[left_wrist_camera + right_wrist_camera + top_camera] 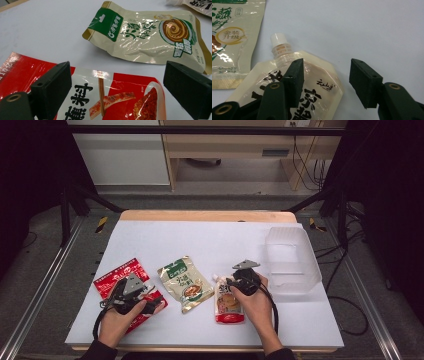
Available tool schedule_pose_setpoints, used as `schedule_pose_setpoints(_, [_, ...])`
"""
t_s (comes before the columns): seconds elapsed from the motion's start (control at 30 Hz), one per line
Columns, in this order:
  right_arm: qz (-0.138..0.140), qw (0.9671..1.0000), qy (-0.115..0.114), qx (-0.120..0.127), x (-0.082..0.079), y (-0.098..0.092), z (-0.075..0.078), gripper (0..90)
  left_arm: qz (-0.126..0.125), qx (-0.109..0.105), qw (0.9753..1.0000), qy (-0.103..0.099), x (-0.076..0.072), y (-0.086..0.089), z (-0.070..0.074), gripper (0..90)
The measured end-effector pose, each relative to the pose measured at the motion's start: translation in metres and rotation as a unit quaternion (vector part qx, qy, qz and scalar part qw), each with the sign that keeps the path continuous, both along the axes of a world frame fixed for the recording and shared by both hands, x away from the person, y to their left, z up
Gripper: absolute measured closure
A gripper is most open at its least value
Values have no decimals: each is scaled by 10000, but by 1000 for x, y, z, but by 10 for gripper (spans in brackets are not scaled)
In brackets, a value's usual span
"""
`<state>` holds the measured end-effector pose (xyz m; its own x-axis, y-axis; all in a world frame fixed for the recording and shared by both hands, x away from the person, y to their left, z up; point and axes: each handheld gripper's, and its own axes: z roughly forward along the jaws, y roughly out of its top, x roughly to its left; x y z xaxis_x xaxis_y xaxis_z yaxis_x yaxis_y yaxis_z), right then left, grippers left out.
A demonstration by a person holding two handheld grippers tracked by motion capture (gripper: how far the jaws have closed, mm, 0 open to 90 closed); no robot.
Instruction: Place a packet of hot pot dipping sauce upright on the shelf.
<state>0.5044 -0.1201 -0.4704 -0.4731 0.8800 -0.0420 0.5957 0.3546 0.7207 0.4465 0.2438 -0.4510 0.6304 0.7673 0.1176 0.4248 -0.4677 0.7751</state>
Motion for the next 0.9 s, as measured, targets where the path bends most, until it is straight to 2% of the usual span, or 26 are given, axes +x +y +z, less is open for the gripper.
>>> schedule_pose_setpoints(0.17, [60, 9993, 280, 222, 2, -3, -4, 466, -13, -5, 10000, 13, 0, 0, 0, 80])
schedule_pose_setpoints(0.23, [93, 9992, 305, 246, 1, -4, -5, 501, -9, -9, 10000, 5, 0, 0, 0, 80])
schedule_pose_setpoints(0.47, [217, 9994, 240, 122, -6, -4, -1, 664, -29, -11, 10000, 20, 0, -1, 0, 81])
schedule_pose_setpoints(0.67, [393, 9992, 47, -86, -14, -3, 4, 814, -45, -1, 10000, 31, 1, -1, 0, 82])
schedule_pose_setpoints(0.83, [481, 9988, 35, -75, -16, -3, 6, 852, -78, 14, 10000, 60, 1, -2, -1, 83])
schedule_pose_setpoints(0.9, [546, 9985, -43, -94, -18, -3, 8, 875, -98, 23, 9999, 70, 1, -4, -1, 83])
